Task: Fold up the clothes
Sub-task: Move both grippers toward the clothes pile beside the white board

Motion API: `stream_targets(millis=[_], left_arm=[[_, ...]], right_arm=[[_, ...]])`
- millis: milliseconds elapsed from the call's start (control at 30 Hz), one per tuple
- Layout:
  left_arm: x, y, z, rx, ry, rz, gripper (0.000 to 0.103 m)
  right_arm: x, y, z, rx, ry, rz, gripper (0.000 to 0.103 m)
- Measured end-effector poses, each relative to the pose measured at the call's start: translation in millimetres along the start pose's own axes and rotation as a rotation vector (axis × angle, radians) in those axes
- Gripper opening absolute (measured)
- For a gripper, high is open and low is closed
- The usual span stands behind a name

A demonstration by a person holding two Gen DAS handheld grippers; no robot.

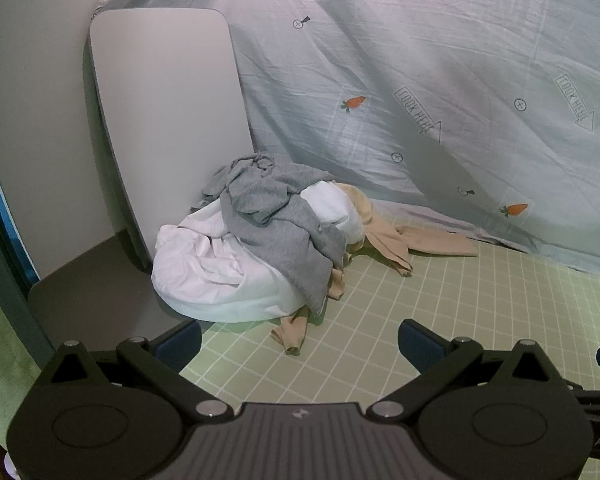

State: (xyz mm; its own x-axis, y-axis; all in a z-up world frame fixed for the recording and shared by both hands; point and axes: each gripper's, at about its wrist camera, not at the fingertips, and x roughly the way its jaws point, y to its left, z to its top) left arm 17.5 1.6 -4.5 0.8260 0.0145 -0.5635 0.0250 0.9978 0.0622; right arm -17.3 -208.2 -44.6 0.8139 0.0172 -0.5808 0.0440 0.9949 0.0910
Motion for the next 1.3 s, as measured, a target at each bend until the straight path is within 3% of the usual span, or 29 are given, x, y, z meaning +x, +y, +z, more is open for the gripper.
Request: stream_targets(millis=[867, 1300], left_arm=[[18.0, -7.2, 6.6, 0.014, 0.028, -0.015, 0.103], [77.0, -6.0, 25.2, 0.018, 0.087, 0.009, 0.103]], right_arm=[[14.2, -6.7, 2.7, 0.015, 0.021, -0.016, 0.103], [71.5, -12.0, 20.2, -0.002, 0.039, -0.026, 0.103]])
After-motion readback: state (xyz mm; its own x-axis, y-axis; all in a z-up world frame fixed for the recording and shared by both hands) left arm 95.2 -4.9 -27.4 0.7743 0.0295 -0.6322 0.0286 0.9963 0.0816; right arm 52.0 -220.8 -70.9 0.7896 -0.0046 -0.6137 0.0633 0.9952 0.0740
